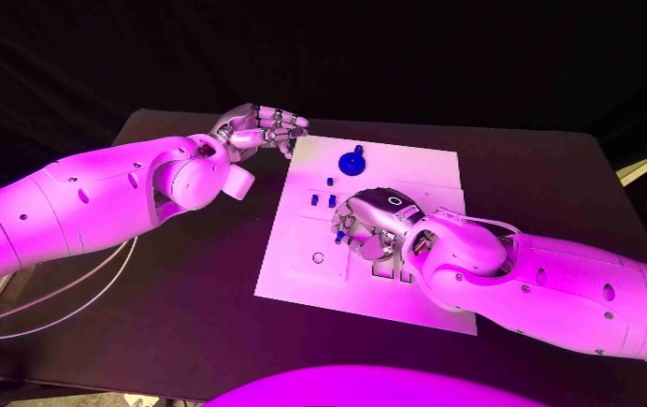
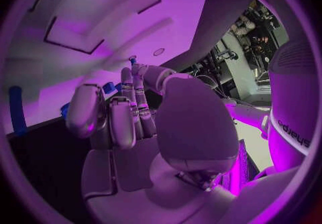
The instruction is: Assemble the parts on the task board
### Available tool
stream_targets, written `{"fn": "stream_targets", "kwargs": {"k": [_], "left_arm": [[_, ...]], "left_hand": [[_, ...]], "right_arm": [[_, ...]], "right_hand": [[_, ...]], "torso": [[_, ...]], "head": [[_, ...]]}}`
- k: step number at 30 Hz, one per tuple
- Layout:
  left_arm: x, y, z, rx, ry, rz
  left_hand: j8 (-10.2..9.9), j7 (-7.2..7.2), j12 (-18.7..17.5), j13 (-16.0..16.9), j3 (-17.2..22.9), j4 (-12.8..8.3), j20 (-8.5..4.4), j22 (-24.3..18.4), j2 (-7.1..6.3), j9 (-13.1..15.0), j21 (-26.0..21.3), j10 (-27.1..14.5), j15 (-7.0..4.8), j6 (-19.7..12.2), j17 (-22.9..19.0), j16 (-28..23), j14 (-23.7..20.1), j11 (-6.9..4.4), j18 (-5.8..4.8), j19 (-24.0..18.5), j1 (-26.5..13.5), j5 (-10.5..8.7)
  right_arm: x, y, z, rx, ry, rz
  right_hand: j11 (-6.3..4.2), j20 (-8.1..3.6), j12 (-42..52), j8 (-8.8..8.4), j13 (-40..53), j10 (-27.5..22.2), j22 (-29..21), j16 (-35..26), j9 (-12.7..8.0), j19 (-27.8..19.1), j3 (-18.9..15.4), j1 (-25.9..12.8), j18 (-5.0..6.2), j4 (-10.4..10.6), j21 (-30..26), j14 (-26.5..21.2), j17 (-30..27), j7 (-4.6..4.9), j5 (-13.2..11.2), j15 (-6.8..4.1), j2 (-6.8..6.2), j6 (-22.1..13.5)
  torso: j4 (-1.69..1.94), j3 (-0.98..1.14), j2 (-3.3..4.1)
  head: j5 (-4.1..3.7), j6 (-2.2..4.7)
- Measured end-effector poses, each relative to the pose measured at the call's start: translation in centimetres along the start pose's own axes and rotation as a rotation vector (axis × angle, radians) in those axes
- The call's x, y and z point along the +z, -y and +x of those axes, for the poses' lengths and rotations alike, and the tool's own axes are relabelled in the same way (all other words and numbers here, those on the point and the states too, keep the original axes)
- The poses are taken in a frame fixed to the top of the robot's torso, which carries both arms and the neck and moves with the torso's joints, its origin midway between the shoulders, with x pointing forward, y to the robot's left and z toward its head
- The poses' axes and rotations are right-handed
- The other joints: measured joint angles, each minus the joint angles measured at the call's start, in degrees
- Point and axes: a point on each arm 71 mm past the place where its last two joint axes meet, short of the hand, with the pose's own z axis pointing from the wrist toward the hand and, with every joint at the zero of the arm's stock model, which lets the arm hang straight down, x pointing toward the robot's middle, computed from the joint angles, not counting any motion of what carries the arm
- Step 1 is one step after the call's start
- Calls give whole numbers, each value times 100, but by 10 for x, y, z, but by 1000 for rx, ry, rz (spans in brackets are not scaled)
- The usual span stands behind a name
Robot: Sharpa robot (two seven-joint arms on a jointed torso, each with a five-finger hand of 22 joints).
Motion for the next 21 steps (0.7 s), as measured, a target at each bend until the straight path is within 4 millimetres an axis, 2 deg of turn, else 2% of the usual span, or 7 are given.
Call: {"fn": "stream_targets", "kwargs": {"k": [4, 19, 21], "left_arm": [[0, 0, 0, 0, 1, -1], [-1, 0, -2, 1, 3, -4], [-1, 0, -2, 1, 4, -4]], "left_hand": [[0, 1, 0, 0, 0, 0, 0, -2, 0, -1, -65, -41, 0, -1, -1, 0, 0, 39, 0, 0, 0, 0], [0, 1, 0, 0, 0, 0, 0, -3, 0, -2, -65, -41, 0, -2, -2, 0, 0, 39, 0, 0, 0, 0], [0, 10, 0, 0, 0, 0, 0, -3, 0, -2, -65, -82, 0, -10, -2, 0, 0, 1, 0, 0, 0, 0]], "right_arm": [[0, 1, 0, -1, -3, 2], [1, 1, 2, -11, -26, 7], [2, 1, 2, -12, -26, 6]], "right_hand": [[0, 0, 0, 0, 0, 0, 0, 0, 0, 0, 0, 0, 0, 0, 0, 0, 0, 0, 0, 0, 0, 0], [0, 0, 0, 0, -3, 0, 1, 0, 52, 0, 0, 0, 0, 0, 0, 0, 0, 0, 0, 0, 0, 0], [0, 0, 0, 0, -3, 0, 1, 0, 52, 0, 0, 0, 0, 0, 0, 0, 0, 0, 0, 0, 0, 0]], "torso": [[1, -2, -1], [3, -8, 0], [3, -8, 1]], "head": [[-3, -3], [1, -27], [1, -29]]}}
